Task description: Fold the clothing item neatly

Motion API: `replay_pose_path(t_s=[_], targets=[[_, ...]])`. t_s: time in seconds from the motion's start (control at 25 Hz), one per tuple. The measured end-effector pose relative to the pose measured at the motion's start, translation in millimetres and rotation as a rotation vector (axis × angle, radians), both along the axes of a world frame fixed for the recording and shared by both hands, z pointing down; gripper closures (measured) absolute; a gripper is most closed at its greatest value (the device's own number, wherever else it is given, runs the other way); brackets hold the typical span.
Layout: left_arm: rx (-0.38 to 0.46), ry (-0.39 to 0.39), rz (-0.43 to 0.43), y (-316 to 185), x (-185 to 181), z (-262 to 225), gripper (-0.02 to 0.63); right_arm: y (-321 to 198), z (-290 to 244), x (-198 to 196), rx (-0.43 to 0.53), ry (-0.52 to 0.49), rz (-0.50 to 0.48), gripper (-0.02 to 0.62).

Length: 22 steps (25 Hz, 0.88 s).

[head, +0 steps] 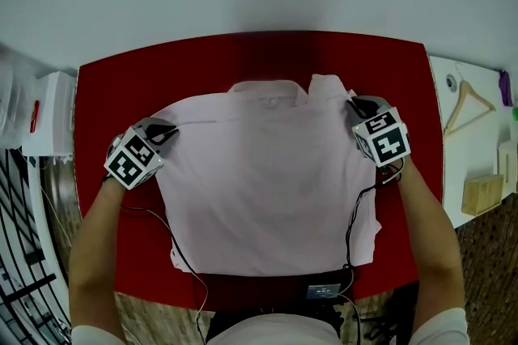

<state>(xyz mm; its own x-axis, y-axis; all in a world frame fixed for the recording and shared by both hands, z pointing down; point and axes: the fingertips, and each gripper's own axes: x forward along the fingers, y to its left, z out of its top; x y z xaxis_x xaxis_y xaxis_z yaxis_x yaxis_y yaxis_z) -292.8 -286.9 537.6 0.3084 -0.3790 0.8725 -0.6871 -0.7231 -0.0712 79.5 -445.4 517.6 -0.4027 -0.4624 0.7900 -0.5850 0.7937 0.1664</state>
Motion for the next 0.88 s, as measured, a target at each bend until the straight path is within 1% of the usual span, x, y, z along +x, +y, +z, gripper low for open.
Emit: replay_pose_path(t_s=[0.2, 0.32, 0.44, 0.64, 0.88], targets=[[0.055, 0.102, -0.072, -15.3, 3.8, -23.6, 0.586, -5.4, -8.6, 15.9, 0.012, -0.032, 0.044, 0.565], [0.083, 0.122, -0.119, -25.8, 1.5, -28.5, 0.586, -10.9, -11.7, 25.2, 0.014, -0.062, 0.094, 0.565], [0.102, 0.122, -0.148, -37.2, 3.1, -26.2, 0.586, -15.8, -9.0, 33.4, 0.012, -0.072, 0.136, 0.565], [0.126, 0.095, -0.177, -55.1, 6.5, -19.9, 0.585, -22.7, -2.4, 45.6, 0.020, -0.067, 0.192, 0.565], [0.128, 0.058, -0.188, -67.9, 10.8, -8.5, 0.584, -23.4, 8.5, 56.7, 0.012, -0.046, 0.229, 0.565]])
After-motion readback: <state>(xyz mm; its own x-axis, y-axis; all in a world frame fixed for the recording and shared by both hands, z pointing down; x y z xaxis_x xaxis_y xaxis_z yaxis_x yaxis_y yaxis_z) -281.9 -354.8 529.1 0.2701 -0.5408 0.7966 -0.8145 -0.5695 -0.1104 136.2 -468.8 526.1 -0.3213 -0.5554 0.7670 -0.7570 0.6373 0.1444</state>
